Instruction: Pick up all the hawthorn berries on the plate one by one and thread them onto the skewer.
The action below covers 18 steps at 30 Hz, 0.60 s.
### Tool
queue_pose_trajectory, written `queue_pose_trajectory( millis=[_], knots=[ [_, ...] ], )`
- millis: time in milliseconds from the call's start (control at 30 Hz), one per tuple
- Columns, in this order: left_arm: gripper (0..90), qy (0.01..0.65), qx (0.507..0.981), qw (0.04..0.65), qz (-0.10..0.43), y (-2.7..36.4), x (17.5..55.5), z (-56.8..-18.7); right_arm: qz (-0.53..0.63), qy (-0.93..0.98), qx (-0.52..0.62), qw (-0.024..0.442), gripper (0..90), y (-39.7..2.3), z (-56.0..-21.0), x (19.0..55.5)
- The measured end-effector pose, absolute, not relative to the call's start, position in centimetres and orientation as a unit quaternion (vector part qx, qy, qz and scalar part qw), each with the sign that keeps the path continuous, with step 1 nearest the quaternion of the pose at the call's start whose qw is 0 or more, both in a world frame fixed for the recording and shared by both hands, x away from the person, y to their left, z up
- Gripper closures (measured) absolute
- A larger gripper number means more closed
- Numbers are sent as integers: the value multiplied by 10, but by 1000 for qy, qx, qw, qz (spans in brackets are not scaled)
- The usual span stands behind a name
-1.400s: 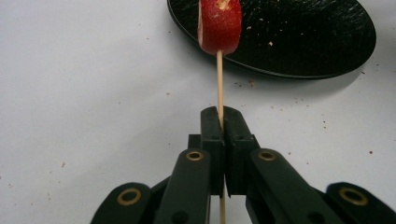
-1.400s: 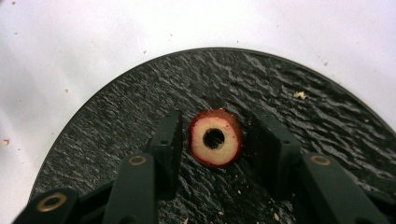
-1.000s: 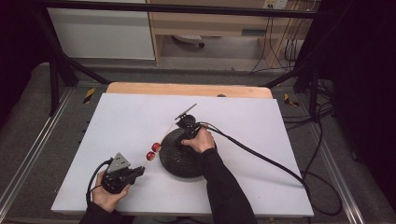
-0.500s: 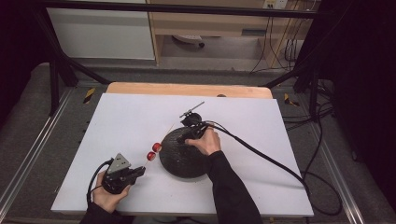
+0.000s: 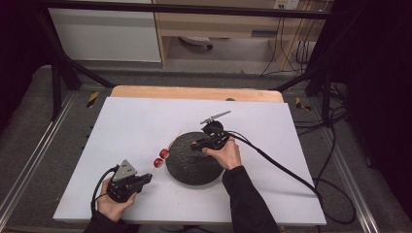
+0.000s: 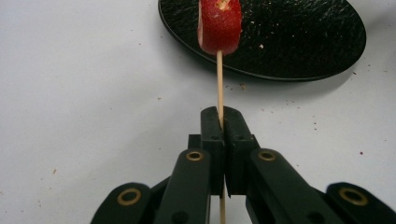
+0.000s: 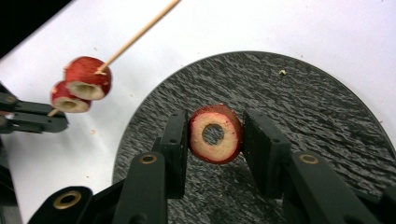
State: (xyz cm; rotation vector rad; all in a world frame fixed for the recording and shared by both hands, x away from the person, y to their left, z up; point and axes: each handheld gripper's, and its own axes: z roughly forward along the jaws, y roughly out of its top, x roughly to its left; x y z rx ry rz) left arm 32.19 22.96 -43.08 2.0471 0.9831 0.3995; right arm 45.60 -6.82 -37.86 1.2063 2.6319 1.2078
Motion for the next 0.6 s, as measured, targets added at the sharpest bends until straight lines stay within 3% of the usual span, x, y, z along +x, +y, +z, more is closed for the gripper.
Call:
queue_pose_trajectory(
  millis=[600],
  knots=[
    [881,384,811,413,157,225,319,-430,524,740,422,2,626,-94,-394,425]
  ],
)
